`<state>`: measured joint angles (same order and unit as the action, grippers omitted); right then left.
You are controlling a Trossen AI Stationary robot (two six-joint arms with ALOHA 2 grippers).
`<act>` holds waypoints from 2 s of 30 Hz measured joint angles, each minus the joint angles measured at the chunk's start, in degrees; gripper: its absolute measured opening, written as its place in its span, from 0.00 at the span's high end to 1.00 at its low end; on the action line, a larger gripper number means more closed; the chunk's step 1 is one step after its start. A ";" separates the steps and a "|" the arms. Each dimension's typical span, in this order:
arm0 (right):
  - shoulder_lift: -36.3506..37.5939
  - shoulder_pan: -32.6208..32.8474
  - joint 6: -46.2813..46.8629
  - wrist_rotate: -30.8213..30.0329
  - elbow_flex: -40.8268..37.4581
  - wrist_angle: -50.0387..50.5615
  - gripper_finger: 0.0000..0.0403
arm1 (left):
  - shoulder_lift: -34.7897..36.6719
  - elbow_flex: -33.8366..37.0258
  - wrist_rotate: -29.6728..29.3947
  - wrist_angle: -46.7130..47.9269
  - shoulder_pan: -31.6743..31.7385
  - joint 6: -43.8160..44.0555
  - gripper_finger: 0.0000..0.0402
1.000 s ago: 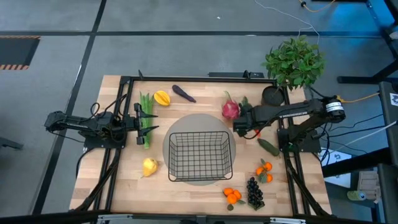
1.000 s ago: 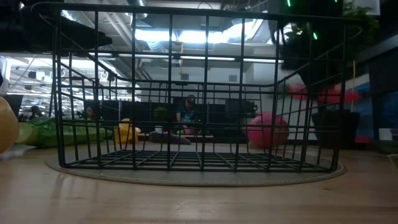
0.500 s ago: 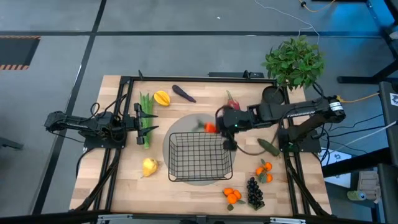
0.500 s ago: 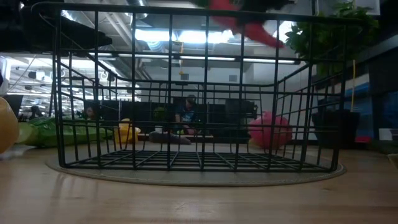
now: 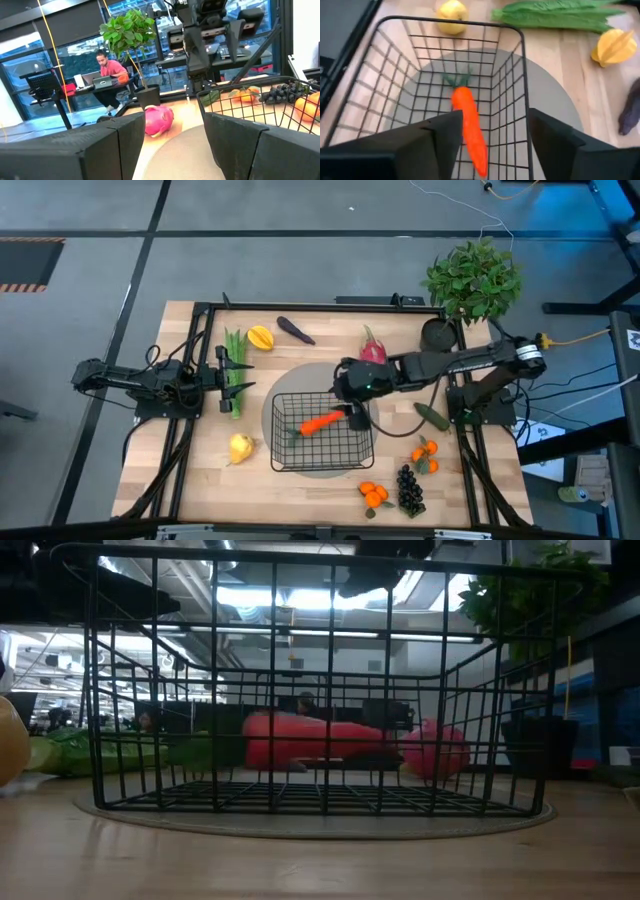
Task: Build produce basket
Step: Put the chili pepper into the wire basket
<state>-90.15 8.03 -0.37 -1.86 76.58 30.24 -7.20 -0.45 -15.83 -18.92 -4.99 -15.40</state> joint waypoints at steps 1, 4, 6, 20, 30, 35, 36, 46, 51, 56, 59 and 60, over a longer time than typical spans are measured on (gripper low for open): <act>-0.23 -0.02 0.10 -0.12 -0.01 0.09 0.44 | -0.02 -0.02 0.00 0.00 -0.02 0.06 0.51; -0.13 0.05 0.09 -2.15 -0.01 2.18 0.42 | 0.00 0.00 0.00 0.00 0.00 0.26 0.51; 0.54 0.11 0.14 -6.20 0.46 7.17 0.42 | -0.02 -0.02 0.02 0.00 0.00 0.28 0.51; 3.06 0.04 41.68 -24.01 5.34 56.31 0.48 | 0.00 -0.01 0.02 0.04 -0.02 0.33 0.51; 6.45 0.04 60.19 -12.45 -12.67 58.16 0.48 | -0.02 -0.01 0.00 -0.22 -0.01 0.37 0.51; 7.11 0.07 65.05 0.09 -23.27 54.74 0.48 | -0.02 0.00 0.01 -0.26 0.00 0.38 0.51; 7.11 0.04 65.49 2.64 -25.22 53.23 0.48 | -0.02 0.00 0.02 -0.26 -0.01 0.37 0.51; 7.04 0.04 64.34 10.01 -36.41 32.58 0.48 | -0.02 -0.01 0.00 -0.26 0.00 0.37 0.51; 7.04 0.02 64.59 6.34 -38.47 31.30 0.48 | -0.02 -0.02 0.00 -0.26 -0.02 0.37 0.51; 7.19 0.01 64.65 6.75 -42.02 26.60 0.48 | -0.02 -0.02 0.00 -0.25 0.00 0.37 0.51; 7.47 0.00 64.88 7.06 -43.56 23.91 0.48 | -0.02 -0.02 0.00 -0.24 -0.01 0.37 0.51; 7.43 0.00 66.57 6.75 -43.51 23.97 0.48 | -0.02 -0.02 0.00 -0.24 0.00 0.37 0.51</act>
<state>-82.72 8.03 66.20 4.89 33.07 54.21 -7.22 -0.47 -15.84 -19.16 -5.00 -15.03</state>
